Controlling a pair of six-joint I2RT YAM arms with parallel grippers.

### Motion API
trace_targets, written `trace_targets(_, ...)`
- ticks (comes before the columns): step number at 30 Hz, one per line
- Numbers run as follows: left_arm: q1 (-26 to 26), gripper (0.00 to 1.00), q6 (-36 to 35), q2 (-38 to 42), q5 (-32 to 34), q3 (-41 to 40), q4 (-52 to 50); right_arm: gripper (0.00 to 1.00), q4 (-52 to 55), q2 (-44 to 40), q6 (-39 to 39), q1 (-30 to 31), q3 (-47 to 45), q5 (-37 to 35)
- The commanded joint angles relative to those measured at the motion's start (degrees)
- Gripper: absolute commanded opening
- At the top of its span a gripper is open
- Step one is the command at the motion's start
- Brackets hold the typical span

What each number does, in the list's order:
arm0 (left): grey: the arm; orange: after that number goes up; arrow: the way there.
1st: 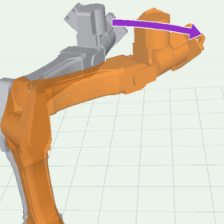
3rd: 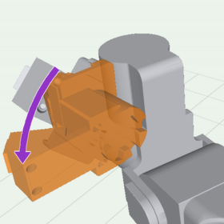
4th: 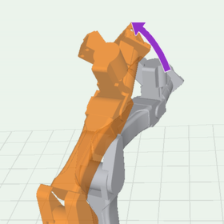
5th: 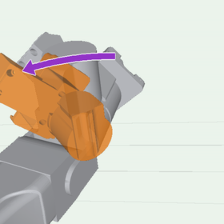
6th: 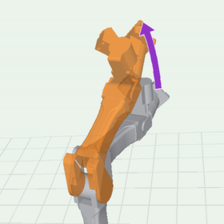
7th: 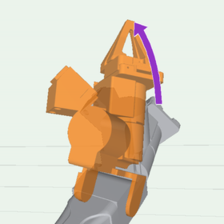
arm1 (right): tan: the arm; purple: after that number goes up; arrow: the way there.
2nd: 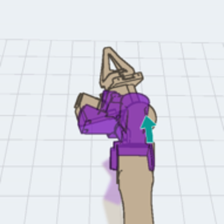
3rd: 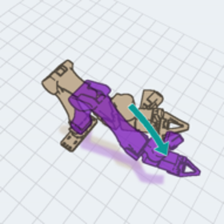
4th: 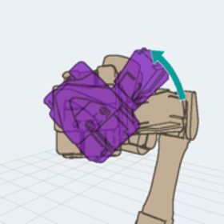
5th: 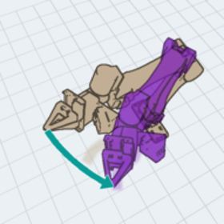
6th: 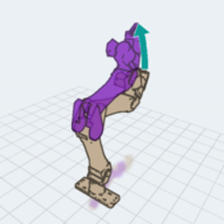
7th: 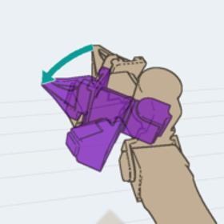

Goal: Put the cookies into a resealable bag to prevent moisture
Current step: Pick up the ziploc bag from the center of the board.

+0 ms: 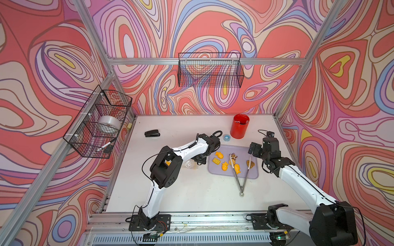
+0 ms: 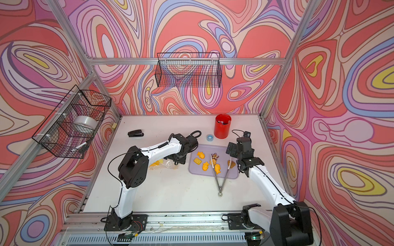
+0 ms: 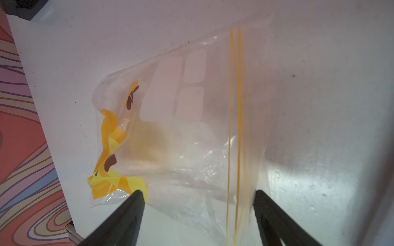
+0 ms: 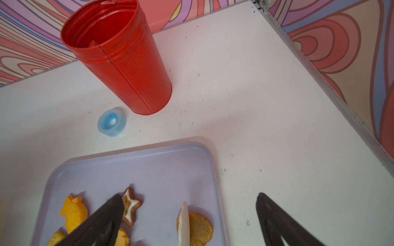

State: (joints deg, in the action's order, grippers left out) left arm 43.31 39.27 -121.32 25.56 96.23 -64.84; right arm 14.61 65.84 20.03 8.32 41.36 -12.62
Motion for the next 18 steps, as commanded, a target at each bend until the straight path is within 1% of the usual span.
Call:
trace_targets(1,-0.54,0.84,1.82,-1.45,1.49,0.09,-0.05,0.98,-0.55,0.07,-0.21,0.51,0.07,-0.98)
trace_targets(4,-0.64,0.72,1.43,-1.82,2.31,0.06,0.24,0.98,-0.46,0.27,-0.42,0.66,0.22,-0.61)
trace_targets(8,-0.81,0.6,1.61,-2.23,3.12,-0.32,-0.1,0.98,0.11,0.47,-0.44,1.08,0.35,-0.12)
trace_targets(9,-0.86,0.55,1.6,-2.09,3.11,-0.71,0.1,0.98,0.2,0.42,-0.52,1.24,0.3,-0.04)
trace_targets(11,-1.05,0.43,1.52,-1.64,3.0,-1.58,0.45,0.98,0.22,0.29,-0.49,1.44,0.17,0.35)
trace_targets(12,-1.21,0.36,1.4,-1.27,2.61,-2.09,0.79,0.99,0.24,0.38,-0.51,1.54,0.21,0.91)
trace_targets(14,-1.71,0.18,1.34,-0.02,1.45,-2.92,1.66,0.97,0.5,0.64,-1.23,1.77,0.7,3.18)
trace_targets(15,-2.05,0.08,1.38,0.91,0.63,-3.56,2.27,0.93,0.76,0.92,-1.92,1.92,1.13,5.49)
trace_targets(16,-2.55,0.0,1.36,2.13,-0.41,-4.3,3.18,0.91,1.15,1.27,-2.01,2.35,1.62,7.35)
trace_targets(18,-3.46,0.0,1.09,4.66,-2.67,-5.97,5.11,0.86,2.01,2.06,-1.95,3.48,2.7,11.96)
